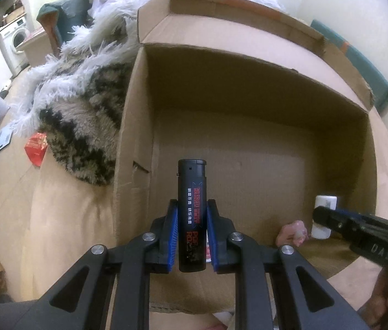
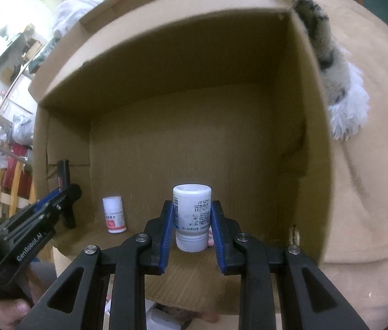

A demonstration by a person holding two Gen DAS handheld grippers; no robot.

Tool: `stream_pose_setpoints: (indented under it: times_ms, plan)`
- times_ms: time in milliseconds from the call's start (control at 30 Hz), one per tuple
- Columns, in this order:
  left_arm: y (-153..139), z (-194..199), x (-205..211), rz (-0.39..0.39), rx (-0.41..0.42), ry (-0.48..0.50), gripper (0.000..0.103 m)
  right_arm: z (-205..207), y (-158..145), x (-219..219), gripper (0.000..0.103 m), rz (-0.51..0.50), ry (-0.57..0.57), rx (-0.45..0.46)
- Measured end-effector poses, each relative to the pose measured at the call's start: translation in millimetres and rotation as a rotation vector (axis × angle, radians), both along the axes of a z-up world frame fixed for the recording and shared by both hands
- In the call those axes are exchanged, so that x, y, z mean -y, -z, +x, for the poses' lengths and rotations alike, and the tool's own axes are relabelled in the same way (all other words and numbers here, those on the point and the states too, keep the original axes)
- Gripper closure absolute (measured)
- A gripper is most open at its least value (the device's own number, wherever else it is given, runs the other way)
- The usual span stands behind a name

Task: Organize rigid objects
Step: 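Carry both items into the box and open both grippers beside the pill bottle, then withdraw both grippers from the box toward the pink lighter and charger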

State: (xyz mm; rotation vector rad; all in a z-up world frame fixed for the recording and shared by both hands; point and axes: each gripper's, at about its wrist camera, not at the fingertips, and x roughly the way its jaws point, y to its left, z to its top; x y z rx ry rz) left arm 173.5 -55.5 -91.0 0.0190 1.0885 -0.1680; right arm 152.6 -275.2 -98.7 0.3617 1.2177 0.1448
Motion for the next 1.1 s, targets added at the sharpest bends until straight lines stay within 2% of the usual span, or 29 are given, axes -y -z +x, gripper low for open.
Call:
stream_pose_setpoints:
  times_ms: [400,767,867,900,933,1033,1100]
  plan:
    - [3.6,-4.9,10.9,0.032,0.0,0.012,0.086,7.6,13.8,-11.0,0.075,-0.001,-0.015,-0.048]
    - [-1.5,-9.2,15.8,0.064,0.02,0.028,0.084,5.6,6.5,-4.9,0.075,0.004,-0.005,-0.043]
    - [-4.1,-9.7,17.3,0.074,0.031,0.034,0.076,6.1,2.0,-3.6,0.075,0.012,-0.002,-0.022]
    - [-5.1,-9.8,17.8,0.081,0.043,0.03,0.068,6.0,0.1,-3.2,0.074,0.014,-0.002,-0.016]
    - [-6.4,-10.1,18.0,0.086,0.05,0.029,0.058,5.9,-1.2,-2.9,0.069,0.017,-0.001,-0.011]
    - [-10.2,-10.8,19.3,0.088,0.074,0.038,0.048,5.1,-8.5,-1.1,0.023,0.019,0.008,0.02]
    - [-12.6,-12.3,23.1,0.102,0.082,0.048,0.044,4.0,-15.4,0.5,0.023,0.023,0.015,0.055]
